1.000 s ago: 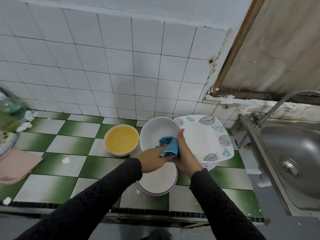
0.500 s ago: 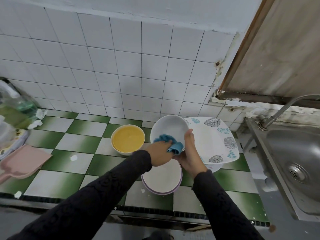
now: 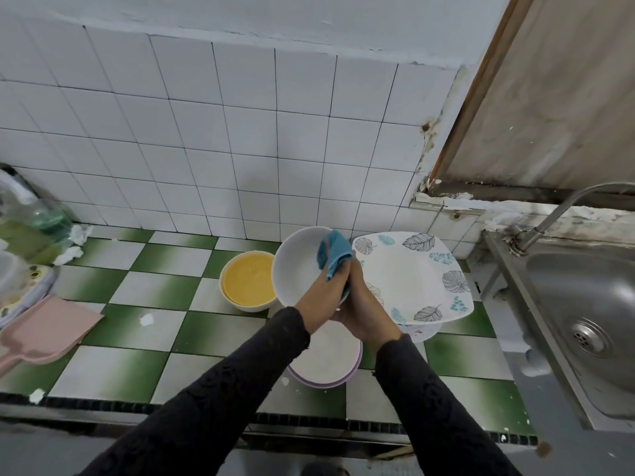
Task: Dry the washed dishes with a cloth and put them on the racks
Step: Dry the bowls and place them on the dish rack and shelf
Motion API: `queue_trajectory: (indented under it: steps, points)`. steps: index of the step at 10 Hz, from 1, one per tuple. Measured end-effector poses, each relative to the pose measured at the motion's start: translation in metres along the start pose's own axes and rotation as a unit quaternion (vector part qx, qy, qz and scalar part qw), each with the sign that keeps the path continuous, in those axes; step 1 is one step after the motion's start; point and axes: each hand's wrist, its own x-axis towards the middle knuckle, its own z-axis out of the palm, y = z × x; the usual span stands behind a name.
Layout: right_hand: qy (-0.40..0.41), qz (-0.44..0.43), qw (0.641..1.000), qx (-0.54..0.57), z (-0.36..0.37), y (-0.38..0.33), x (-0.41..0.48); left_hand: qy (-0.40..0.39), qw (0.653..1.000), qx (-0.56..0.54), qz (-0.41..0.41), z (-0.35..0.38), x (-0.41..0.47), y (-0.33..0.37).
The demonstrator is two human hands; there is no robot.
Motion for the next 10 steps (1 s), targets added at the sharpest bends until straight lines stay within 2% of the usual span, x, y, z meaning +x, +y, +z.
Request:
queue_trajectory:
  steps: [1,2,3,4,5,6,7,8,9,10]
  points:
    - [-0.029,0.009,0.999,-0.032,-0.001,-0.004,-0.008,0.212,0.847,0.419,0.248,-0.03,-0.006,-0.004]
    - [-0.021,-0.025,0.999,-0.027,0.001,-0.004,-0.019,0.158,0.719,0.585,0.339,-0.049,0.007,-0.012]
    - [-0.056,-0.002,0.998,-0.021,-0.016,-0.006,-0.019,0.189,0.524,0.741,0.376,-0.081,0.015,0.003]
    - [-0.047,-0.017,0.997,-0.052,-0.023,-0.005,-0.018,0.153,0.423,0.851,0.271,-0.093,0.0,0.013]
    - [-0.031,-0.058,0.996,-0.062,-0.021,-0.006,-0.018,0.162,0.387,0.879,0.226,-0.087,-0.006,0.018]
    - [0.004,-0.079,0.995,-0.068,-0.024,-0.012,-0.016,0.134,0.471,0.847,0.207,-0.086,-0.013,0.018]
    - [0.026,-0.078,0.992,-0.092,-0.026,-0.016,-0.016,0.08,0.612,0.759,0.21,-0.076,-0.021,0.003]
    - [0.04,-0.071,0.988,-0.131,-0.023,-0.014,-0.016,0.083,0.759,0.622,0.172,-0.053,-0.026,-0.012]
    - [0.038,-0.065,0.996,-0.057,-0.017,0.001,-0.018,0.109,0.877,0.429,0.186,-0.03,-0.026,-0.021]
    - [0.052,-0.07,0.994,0.073,-0.011,0.015,-0.015,0.168,0.908,0.268,0.274,-0.006,-0.027,-0.031]
